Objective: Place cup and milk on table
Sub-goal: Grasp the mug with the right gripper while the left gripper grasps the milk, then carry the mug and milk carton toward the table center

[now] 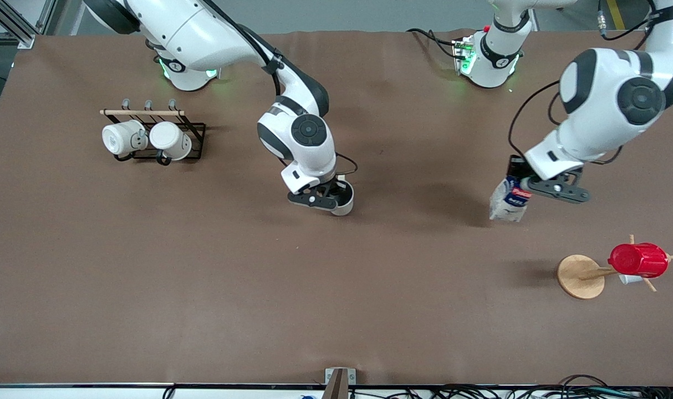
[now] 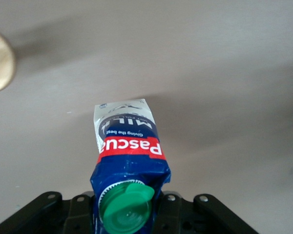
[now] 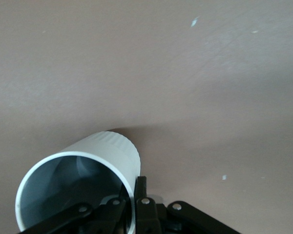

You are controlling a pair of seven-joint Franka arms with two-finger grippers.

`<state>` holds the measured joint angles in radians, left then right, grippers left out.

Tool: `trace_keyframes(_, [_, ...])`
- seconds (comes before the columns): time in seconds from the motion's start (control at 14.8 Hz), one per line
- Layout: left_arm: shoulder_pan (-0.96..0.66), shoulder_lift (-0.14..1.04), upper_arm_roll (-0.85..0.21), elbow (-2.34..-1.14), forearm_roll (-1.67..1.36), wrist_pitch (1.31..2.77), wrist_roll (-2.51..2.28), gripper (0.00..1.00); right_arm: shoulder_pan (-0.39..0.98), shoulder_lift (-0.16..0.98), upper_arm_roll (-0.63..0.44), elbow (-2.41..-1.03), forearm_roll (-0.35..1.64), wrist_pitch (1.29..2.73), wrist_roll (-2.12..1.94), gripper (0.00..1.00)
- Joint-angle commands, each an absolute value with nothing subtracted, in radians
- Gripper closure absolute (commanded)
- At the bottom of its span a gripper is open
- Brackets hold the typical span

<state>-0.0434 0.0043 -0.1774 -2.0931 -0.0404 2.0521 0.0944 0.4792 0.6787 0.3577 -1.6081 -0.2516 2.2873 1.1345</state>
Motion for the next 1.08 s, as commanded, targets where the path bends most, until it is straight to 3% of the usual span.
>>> trace_keyframes(0.0, [-0.038, 0.052, -0.288, -2.046, -0.073, 2.031, -0.006, 0.82, 0.491, 0.696, 0.360, -1.588, -0.279, 2.295, 1.164, 0.49])
trace_keyframes(0.07, [-0.038, 0.072, -0.319, -2.025, -0.090, 2.031, -0.038, 0.82, 0.491, 0.693, 0.360, -1.586, -0.281, 2.295, 1.164, 0.00])
trace_keyframes(0.41, [-0.044, 0.243, -0.492, -1.886, -0.115, 2.031, -0.256, 0.85, 0.465, 0.626, 0.360, -1.594, -0.296, 2.238, 1.157, 0.00])
trace_keyframes(0.61, [-0.048, 0.354, -0.552, -1.792, -0.112, 2.031, -0.319, 0.85, 0.391, 0.465, 0.360, -1.600, -0.301, 2.031, 1.117, 0.00])
trace_keyframes(1.01, [-0.094, 0.500, -0.595, -1.672, -0.083, 2.034, -0.443, 0.85, 0.134, 0.240, 0.360, -1.609, -0.287, 1.893, 0.856, 0.00])
